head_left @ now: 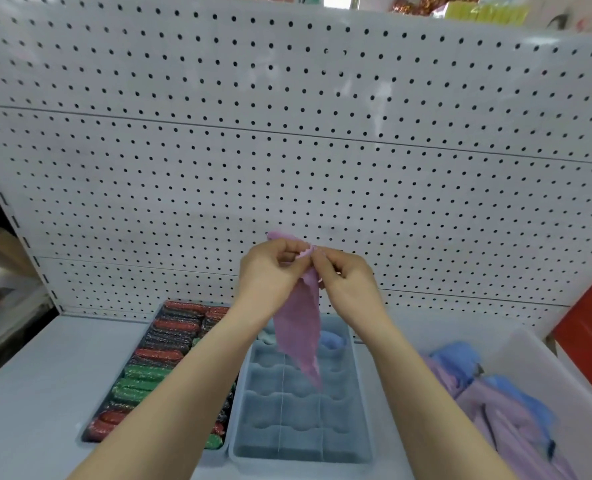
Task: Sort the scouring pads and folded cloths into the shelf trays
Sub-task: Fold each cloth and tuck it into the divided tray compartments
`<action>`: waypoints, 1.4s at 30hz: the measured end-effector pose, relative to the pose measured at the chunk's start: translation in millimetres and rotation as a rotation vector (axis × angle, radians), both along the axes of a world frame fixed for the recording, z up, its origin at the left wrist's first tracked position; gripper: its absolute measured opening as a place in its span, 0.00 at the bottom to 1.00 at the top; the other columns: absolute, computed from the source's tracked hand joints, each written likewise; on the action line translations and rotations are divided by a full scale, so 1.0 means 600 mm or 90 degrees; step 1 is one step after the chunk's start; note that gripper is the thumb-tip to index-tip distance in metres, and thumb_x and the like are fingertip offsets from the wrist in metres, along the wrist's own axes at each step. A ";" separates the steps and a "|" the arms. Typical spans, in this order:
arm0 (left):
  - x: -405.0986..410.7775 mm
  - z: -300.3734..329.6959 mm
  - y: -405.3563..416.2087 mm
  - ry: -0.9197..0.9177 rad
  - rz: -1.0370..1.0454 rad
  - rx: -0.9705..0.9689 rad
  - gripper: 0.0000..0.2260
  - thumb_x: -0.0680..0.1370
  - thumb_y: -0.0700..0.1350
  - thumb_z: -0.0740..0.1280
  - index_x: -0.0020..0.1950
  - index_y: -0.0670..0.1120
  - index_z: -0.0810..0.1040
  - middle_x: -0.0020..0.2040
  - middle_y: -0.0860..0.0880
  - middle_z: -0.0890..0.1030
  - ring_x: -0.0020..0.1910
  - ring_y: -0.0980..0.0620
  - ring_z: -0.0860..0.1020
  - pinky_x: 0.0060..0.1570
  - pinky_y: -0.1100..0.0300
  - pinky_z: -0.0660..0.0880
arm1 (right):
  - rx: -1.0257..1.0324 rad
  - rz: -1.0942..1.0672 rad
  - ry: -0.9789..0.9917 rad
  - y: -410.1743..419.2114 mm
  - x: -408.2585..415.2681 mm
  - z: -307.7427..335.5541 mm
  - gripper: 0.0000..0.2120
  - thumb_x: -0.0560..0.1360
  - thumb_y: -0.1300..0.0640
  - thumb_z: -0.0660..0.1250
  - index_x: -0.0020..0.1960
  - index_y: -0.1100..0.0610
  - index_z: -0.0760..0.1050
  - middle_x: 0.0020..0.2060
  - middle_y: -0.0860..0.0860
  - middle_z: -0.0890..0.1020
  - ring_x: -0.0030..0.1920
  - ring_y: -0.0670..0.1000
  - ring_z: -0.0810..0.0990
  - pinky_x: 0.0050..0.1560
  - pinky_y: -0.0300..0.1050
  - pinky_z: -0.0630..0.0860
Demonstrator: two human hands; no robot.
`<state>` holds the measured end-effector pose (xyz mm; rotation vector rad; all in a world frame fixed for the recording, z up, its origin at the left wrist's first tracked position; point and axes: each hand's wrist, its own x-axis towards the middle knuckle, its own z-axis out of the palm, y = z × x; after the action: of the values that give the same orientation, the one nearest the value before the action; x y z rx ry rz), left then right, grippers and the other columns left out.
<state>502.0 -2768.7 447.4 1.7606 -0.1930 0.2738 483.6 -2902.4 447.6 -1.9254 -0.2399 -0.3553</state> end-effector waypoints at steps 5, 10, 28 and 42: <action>0.002 0.002 0.001 0.067 -0.072 -0.045 0.16 0.79 0.37 0.61 0.54 0.55 0.82 0.53 0.47 0.84 0.56 0.48 0.82 0.61 0.46 0.76 | -0.093 0.051 0.069 -0.017 0.005 -0.008 0.11 0.77 0.54 0.68 0.59 0.47 0.80 0.47 0.45 0.83 0.45 0.47 0.81 0.46 0.40 0.79; -0.011 0.000 -0.001 -0.048 -0.047 0.115 0.17 0.76 0.35 0.66 0.60 0.52 0.81 0.49 0.56 0.85 0.52 0.63 0.80 0.60 0.60 0.74 | -0.085 -0.051 0.025 -0.033 0.018 -0.009 0.14 0.79 0.63 0.62 0.53 0.50 0.84 0.29 0.42 0.77 0.27 0.40 0.67 0.30 0.30 0.64; 0.012 0.012 0.059 0.027 -0.112 -0.095 0.06 0.74 0.40 0.73 0.47 0.50 0.83 0.43 0.52 0.86 0.43 0.54 0.84 0.43 0.63 0.80 | 0.139 0.093 0.045 -0.092 0.017 0.037 0.09 0.73 0.62 0.74 0.44 0.48 0.87 0.40 0.49 0.87 0.39 0.43 0.84 0.41 0.34 0.78; 0.003 -0.011 0.082 0.073 -0.240 -0.200 0.07 0.72 0.48 0.71 0.45 0.47 0.85 0.37 0.51 0.82 0.35 0.56 0.78 0.37 0.64 0.77 | 0.137 0.258 0.158 -0.119 0.000 0.049 0.06 0.68 0.55 0.78 0.41 0.57 0.84 0.33 0.50 0.81 0.33 0.46 0.77 0.36 0.35 0.76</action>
<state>503.6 -2719.5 440.9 1.3907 -0.3730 -0.0680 483.7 -2973.7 476.8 -1.6415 -0.4020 0.1234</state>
